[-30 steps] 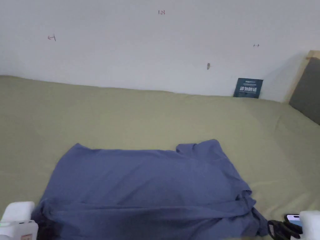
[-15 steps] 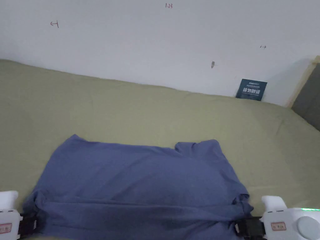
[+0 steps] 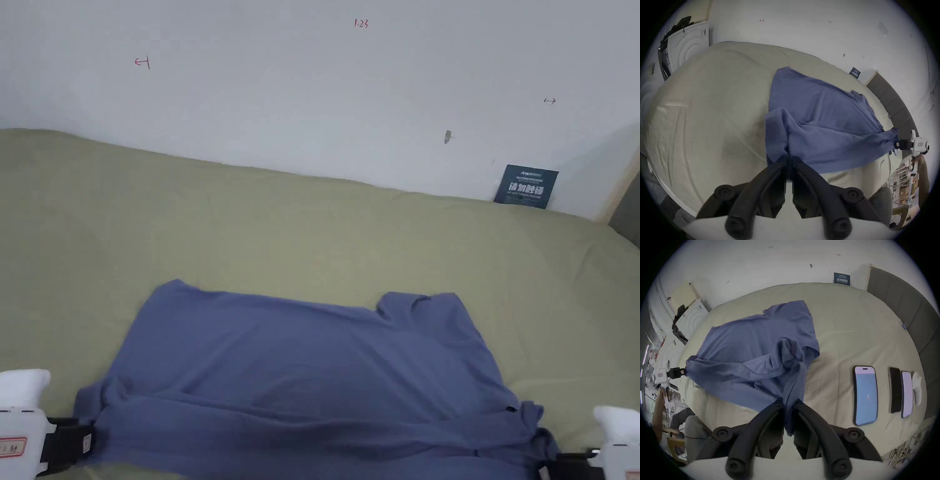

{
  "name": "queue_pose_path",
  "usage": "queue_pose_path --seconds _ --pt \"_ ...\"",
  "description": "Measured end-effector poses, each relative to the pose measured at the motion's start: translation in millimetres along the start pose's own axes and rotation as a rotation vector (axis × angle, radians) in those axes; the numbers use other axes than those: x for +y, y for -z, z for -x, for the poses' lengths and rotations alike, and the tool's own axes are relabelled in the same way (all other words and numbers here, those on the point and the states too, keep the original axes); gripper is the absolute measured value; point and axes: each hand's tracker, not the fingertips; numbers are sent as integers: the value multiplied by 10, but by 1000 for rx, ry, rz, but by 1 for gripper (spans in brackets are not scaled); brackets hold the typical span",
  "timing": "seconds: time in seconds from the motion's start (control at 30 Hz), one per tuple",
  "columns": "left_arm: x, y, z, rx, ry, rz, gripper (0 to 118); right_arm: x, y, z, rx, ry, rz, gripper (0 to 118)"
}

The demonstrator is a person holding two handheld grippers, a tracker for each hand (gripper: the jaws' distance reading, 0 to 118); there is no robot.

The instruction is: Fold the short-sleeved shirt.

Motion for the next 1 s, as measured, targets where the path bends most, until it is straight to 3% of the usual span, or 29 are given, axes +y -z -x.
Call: queue_pose_path --seconds 0.13,0.27,0.37,0.53,0.63,0.67,0.7,0.73,0.77,0.8,0.87,1.0 --pt "-170 -333 77 -14 -6 3 8 -224 -280 20 5 14 53 9" --pt "-505 -523 105 4 32 57 0 -626 -458 76 9 2 97 9" --pt "-823 -533 154 91 59 89 0 -948 -472 70 -14 9 141 9" --pt "-1207 -471 243 72 16 87 0 -1265 -371 47 -8 45 115 9" --pt "-1213 -625 172 30 7 19 0 -1225 -455 152 -9 27 91 11" --pt "-1181 -683 139 3 8 -16 3 -1204 -505 190 -17 1 82 35" --pt "-1151 -744 96 -12 19 -44 15 -1185 -567 237 -51 -43 75 64" --pt "-1099 -833 35 -18 59 -67 37 -1179 -668 333 -132 -99 35 89" --pt "-1059 -908 -35 -14 94 -104 70 -1173 -722 341 -187 -152 -5 98" --pt "-1026 -980 -128 -27 126 -153 83 -1168 -834 424 -251 -195 -72 95" --pt "-945 -1125 -294 -73 166 -219 83 -1146 -1104 585 -297 -205 -239 95" --pt "-768 -1400 -706 -91 227 -416 83 -1146 -1560 898 -202 -174 -610 95"
